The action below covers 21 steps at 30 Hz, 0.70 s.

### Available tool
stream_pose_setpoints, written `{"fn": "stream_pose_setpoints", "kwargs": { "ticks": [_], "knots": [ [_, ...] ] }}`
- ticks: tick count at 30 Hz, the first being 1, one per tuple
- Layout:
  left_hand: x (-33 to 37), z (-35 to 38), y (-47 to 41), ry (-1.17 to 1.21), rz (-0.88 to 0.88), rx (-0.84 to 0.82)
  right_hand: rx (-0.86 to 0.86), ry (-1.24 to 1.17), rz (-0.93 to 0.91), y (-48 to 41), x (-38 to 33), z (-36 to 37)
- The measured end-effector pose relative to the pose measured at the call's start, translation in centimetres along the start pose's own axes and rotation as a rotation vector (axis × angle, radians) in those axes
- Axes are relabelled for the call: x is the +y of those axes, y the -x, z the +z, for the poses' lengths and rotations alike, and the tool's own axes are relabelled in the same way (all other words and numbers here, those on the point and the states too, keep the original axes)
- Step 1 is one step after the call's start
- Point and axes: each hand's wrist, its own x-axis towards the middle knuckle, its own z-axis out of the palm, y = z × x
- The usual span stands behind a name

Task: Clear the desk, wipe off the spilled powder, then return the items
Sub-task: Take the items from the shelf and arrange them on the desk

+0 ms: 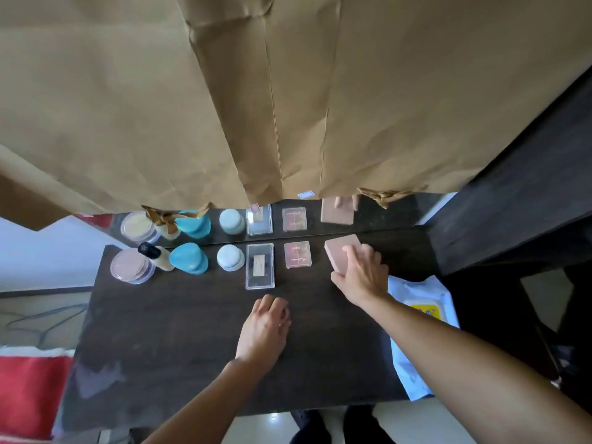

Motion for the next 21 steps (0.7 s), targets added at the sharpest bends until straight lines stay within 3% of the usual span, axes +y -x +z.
{"fn": "stream_pose_setpoints", "kwargs": {
  "ticks": [10,15,21],
  "knots": [
    [0.9,1.0,-3.6,-0.034,0.021,-0.017,-0.033,-0.100,-0.042,-1.1,0.9,0.9],
    [2.0,2.4,-7.5,-0.143,0.060,-0.035,0.157,-0.136,-0.185,0.4,6.0,-0.7],
    [1.9,4.4,-8.2,-0.263,0.025,-0.135,0.113,-0.039,-0.240,4.0,13.3,-1.5]
  ]
}}
